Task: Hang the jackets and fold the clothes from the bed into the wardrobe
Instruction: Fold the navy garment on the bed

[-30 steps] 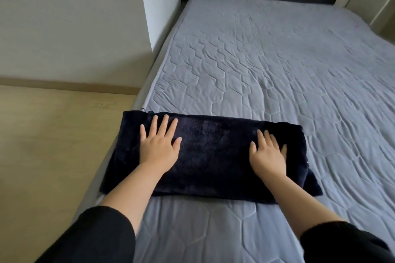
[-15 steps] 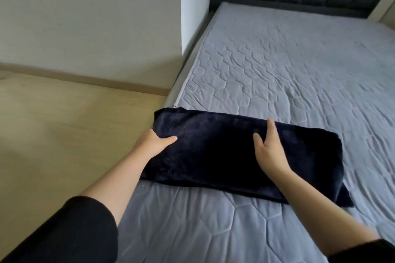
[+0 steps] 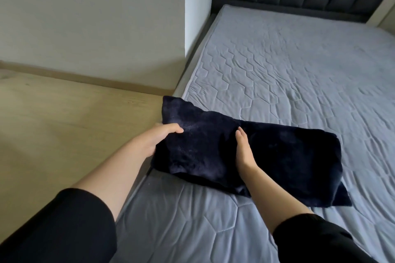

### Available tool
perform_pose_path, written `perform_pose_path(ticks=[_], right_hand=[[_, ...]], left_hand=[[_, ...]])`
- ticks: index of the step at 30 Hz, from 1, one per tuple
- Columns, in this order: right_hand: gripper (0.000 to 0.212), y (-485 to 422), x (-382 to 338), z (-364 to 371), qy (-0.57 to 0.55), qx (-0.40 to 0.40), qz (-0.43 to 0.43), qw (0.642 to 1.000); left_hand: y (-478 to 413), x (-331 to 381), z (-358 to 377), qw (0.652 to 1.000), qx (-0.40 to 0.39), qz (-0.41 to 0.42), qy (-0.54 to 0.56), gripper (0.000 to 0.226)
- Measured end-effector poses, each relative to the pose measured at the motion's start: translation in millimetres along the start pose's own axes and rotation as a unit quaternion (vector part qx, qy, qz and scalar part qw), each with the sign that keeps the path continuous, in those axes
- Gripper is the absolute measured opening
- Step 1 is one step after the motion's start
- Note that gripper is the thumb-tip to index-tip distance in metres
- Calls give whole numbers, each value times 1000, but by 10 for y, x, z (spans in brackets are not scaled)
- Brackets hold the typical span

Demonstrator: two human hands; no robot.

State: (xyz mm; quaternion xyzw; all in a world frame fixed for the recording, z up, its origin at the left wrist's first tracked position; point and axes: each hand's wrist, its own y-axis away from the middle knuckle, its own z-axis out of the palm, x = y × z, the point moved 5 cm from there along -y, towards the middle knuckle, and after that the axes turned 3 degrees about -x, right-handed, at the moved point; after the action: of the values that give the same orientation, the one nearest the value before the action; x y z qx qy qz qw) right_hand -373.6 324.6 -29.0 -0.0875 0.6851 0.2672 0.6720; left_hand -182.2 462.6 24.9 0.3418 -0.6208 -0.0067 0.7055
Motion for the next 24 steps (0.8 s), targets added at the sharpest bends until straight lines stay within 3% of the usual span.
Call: perform_pose_path(ticks=[5,9,12,14,16,17,19,20,22,24], right_hand=[[50,67,24,517,-147,-72,77,984],[48,172,-32,673,-207,-111,120,965],[38,179,-242,325,-156,-127,124,972],[33,218,-412,-98,-94,-125,107,982],[43,355,-505,-595,17,-56,-12,998],[41,464,-608,-936,92,96,-91,987],[14,576,-694,-1484,77,328,-188,923],[13,540,-750,-1691,20,298,-187,936],[33,435,-713,-1950,-119,135,-2,984],[52,429,-694,-2259,-142,49,106,983]], left_hand=[[246,514,186,996,-14,91,1,42],[410,592,200,996,12,86,-17,33],[432,657,472,994,-22,107,-26,37],[396,749,876,987,-84,131,-38,23],[324,827,1388,977,-146,142,-69,27],[298,837,1662,970,-178,142,-85,30],[224,778,2134,948,-226,166,-150,30],[191,718,2312,931,-233,191,-208,34],[96,567,2548,870,-218,256,-361,40],[45,404,2723,802,-207,308,-468,40]])
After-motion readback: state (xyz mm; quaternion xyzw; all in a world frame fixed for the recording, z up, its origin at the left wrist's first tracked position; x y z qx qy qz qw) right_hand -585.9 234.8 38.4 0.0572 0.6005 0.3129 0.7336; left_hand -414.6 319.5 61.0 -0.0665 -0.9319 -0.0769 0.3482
